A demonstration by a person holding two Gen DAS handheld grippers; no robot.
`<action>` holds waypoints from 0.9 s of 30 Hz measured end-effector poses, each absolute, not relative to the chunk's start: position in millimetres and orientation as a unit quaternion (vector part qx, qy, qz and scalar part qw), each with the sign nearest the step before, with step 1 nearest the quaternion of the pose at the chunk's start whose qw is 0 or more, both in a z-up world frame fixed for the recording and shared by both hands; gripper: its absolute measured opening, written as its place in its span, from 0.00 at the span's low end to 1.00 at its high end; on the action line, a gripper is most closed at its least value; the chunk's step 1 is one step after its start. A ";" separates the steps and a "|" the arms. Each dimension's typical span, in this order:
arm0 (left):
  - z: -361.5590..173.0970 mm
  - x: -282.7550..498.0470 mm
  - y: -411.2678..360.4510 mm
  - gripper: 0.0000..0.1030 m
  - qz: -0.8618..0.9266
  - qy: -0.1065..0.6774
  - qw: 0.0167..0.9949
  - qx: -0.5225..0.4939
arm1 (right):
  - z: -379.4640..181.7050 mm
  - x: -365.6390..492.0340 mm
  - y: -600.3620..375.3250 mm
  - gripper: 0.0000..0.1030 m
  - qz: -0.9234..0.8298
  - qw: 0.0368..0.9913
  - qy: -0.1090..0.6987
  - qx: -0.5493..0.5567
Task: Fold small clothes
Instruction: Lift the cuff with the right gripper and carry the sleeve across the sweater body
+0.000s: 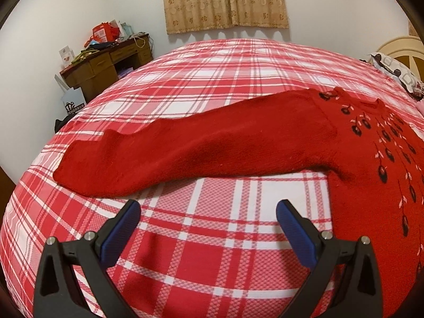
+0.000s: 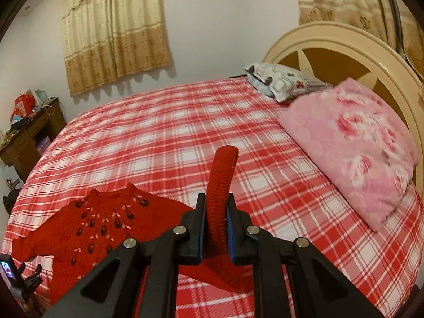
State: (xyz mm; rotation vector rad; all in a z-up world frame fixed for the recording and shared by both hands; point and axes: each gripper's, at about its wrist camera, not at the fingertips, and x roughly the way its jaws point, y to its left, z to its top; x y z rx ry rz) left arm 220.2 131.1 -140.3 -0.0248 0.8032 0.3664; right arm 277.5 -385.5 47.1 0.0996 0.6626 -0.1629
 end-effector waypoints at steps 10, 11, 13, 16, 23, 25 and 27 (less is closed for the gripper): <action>-147.5 217.6 137.5 1.00 0.180 0.393 0.901 -0.040 | 76.9 295.0 -334.3 0.10 -0.040 0.951 0.304 0.021; -147.9 217.4 138.3 1.00 0.180 0.393 0.901 -0.043 | 78.4 295.9 -329.2 0.09 -0.036 0.952 0.303 0.019; -148.5 216.5 139.7 1.00 0.178 0.393 0.901 -0.049 | 80.5 298.4 -316.8 0.09 -0.028 0.953 0.301 0.012; -149.9 216.6 140.9 1.00 0.177 0.395 0.900 -0.055 | 82.9 302.7 -298.2 0.09 -0.015 0.954 0.298 0.005; -149.2 212.2 142.7 1.00 0.172 0.386 0.904 -0.064 | 95.3 313.5 -251.2 0.09 0.019 0.958 0.284 -0.012; -148.8 210.4 146.1 1.00 0.172 0.382 0.905 -0.074 | 99.4 317.1 -237.9 0.09 0.030 0.959 0.280 -0.014; -149.5 210.6 149.3 1.00 0.171 0.384 0.904 -0.084 | 102.6 319.8 -224.4 0.09 0.039 0.960 0.277 -0.020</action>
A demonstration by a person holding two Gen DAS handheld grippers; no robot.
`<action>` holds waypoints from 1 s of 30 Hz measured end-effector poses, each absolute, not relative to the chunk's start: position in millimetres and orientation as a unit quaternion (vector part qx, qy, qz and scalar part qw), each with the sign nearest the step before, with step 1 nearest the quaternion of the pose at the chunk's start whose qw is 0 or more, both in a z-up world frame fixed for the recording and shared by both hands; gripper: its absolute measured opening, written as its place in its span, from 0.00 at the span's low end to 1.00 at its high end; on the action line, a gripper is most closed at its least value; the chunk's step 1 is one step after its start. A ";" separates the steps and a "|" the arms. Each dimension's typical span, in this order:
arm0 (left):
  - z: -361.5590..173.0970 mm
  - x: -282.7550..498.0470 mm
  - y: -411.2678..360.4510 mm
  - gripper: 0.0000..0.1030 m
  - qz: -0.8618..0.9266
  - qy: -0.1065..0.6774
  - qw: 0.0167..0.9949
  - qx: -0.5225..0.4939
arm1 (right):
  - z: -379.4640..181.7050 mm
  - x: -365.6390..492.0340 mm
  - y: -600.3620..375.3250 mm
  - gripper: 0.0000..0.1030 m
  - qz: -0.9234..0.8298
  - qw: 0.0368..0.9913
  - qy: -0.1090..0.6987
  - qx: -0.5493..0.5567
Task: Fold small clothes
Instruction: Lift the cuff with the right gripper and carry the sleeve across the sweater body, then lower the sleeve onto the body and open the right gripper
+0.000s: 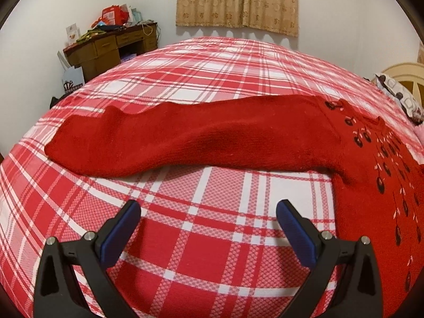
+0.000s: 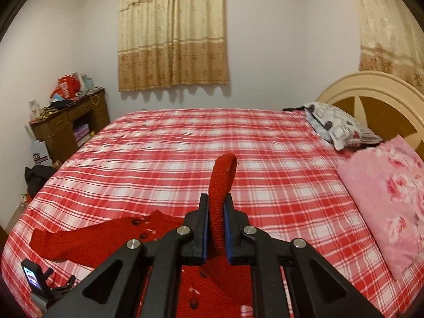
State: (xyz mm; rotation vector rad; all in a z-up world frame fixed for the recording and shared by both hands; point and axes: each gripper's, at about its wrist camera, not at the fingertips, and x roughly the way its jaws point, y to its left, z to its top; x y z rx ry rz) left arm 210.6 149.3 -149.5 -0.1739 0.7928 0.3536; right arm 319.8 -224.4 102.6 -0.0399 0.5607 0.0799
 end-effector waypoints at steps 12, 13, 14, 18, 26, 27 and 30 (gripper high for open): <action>-153.9 208.3 156.7 1.00 0.158 0.382 0.902 -0.121 | 77.4 341.9 -125.0 0.09 0.116 0.949 0.290 -0.042; -154.7 208.4 157.7 1.00 0.156 0.383 0.902 -0.126 | 70.1 344.7 -116.0 0.09 0.124 0.946 0.296 -0.041; -155.1 208.1 158.3 1.00 0.155 0.382 0.902 -0.129 | 64.1 346.1 -109.3 0.09 0.129 0.944 0.300 -0.041; -156.8 209.1 157.6 1.00 0.152 0.384 0.901 -0.132 | 31.8 353.8 -65.8 0.09 0.160 0.932 0.322 -0.050; -157.1 208.2 155.7 1.00 0.150 0.384 0.902 -0.127 | -23.0 359.9 -3.3 0.08 0.189 0.915 0.347 -0.080; -156.9 208.3 155.7 1.00 0.151 0.384 0.902 -0.127 | -28.7 361.0 0.6 0.08 0.190 0.914 0.349 -0.079; -157.0 207.7 156.9 1.00 0.155 0.381 0.902 -0.134 | -51.4 366.4 13.6 0.08 0.197 0.907 0.363 -0.076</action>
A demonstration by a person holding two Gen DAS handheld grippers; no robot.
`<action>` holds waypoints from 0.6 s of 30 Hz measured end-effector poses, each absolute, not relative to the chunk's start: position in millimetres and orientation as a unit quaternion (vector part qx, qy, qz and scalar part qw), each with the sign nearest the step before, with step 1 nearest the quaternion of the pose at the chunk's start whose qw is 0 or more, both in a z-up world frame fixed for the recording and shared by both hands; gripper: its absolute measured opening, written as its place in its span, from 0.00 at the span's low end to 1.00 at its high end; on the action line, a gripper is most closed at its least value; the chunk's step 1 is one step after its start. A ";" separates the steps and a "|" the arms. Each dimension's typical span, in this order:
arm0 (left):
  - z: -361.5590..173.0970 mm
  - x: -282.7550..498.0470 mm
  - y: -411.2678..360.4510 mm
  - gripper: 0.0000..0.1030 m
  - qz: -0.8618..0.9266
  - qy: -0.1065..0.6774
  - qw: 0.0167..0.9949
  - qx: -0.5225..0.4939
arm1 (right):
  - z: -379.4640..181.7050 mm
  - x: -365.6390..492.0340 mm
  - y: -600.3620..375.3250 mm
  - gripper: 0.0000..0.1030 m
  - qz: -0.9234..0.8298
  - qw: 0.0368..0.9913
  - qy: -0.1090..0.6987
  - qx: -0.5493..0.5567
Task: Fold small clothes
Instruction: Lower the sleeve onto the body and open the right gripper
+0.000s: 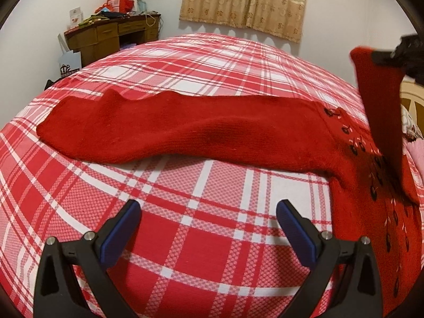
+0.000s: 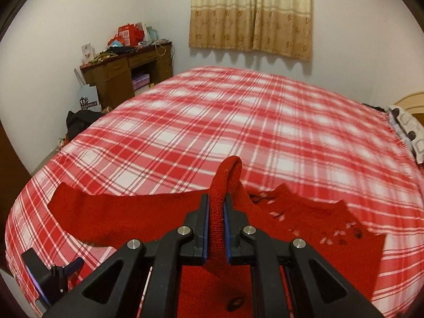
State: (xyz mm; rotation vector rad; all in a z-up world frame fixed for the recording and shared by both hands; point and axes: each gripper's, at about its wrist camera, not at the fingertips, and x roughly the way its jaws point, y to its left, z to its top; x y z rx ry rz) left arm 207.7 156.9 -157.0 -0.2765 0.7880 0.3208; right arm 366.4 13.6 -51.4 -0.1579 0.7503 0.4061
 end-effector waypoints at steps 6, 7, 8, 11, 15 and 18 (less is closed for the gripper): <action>-157.3 207.7 157.6 1.00 0.153 0.380 0.902 -0.136 | -117.3 378.7 23.7 0.28 0.197 0.872 0.435 -0.106; -157.4 206.1 158.8 1.00 0.152 0.379 0.903 -0.137 | -124.3 377.2 14.8 0.39 0.191 0.870 0.442 -0.108; -157.4 205.9 159.5 1.00 0.150 0.377 0.903 -0.141 | -127.5 373.5 2.8 0.40 0.195 0.870 0.444 -0.094; -156.6 203.3 161.5 1.00 0.146 0.372 0.905 -0.149 | -128.0 362.0 -36.5 0.40 0.200 0.873 0.441 -0.060; -150.7 201.0 165.0 1.00 0.146 0.372 0.902 -0.163 | -122.5 343.1 -114.0 0.46 0.153 0.892 0.424 -0.043; -138.5 208.4 157.9 1.00 0.148 0.375 0.906 -0.132 | -124.3 343.0 -169.2 0.47 0.112 0.898 0.425 -0.025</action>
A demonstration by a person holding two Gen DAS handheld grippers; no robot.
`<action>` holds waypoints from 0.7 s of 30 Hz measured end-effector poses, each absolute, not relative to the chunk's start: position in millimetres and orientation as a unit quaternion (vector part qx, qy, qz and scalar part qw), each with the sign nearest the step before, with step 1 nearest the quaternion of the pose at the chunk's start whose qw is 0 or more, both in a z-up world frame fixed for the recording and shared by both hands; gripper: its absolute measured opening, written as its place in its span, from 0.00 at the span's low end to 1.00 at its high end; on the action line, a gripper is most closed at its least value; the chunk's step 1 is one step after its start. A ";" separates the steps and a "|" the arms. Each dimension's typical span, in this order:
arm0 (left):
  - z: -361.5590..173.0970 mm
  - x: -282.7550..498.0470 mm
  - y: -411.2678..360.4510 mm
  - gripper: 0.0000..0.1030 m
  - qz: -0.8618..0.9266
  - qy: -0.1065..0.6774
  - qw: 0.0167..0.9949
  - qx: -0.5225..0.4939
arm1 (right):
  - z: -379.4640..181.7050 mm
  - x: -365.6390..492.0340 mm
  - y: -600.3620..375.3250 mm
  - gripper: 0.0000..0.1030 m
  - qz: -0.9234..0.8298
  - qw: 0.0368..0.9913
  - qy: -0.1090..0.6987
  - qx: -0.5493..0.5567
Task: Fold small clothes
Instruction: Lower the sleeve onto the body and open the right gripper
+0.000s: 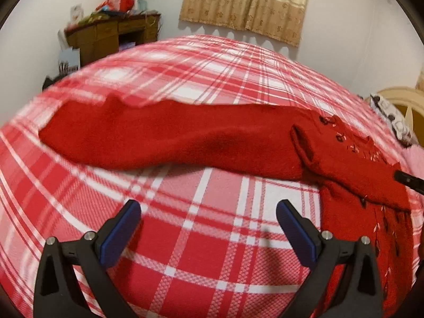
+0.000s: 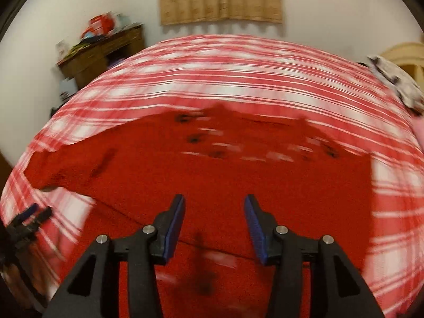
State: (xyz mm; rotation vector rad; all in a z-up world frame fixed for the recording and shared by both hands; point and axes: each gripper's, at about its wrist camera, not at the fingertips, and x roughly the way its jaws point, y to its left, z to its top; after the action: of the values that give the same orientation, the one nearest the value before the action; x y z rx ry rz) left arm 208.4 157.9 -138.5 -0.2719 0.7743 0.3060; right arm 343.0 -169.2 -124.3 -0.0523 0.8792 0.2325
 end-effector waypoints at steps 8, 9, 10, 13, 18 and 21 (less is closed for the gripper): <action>-115.6 246.9 119.2 1.00 0.128 0.373 0.917 -0.052 | -166.8 350.1 -306.5 0.49 0.000 0.873 0.485 0.057; -116.0 251.6 114.5 1.00 0.131 0.375 0.917 -0.038 | -168.4 345.9 -323.2 0.52 0.003 0.873 0.479 0.092; -117.5 257.9 108.5 1.00 0.133 0.379 0.916 -0.022 | -166.9 342.2 -332.1 0.52 -0.008 0.874 0.474 0.105; -119.3 263.8 101.7 1.00 0.134 0.382 0.914 -0.011 | -143.6 330.1 -333.5 0.53 -0.004 0.901 0.422 0.103; -125.1 276.1 90.0 1.00 0.134 0.393 0.910 -0.004 | -126.8 339.3 -282.2 0.53 0.119 0.900 0.412 0.082; -123.8 283.2 83.2 1.00 0.141 0.389 0.910 0.010 | -144.4 351.4 -272.3 0.53 0.124 0.887 0.440 0.067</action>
State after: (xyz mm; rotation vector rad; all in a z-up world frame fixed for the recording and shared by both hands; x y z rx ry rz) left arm 283.2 83.2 -123.8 0.0205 0.8019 0.2907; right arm 351.4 -272.3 -144.4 0.1387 0.9153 0.2576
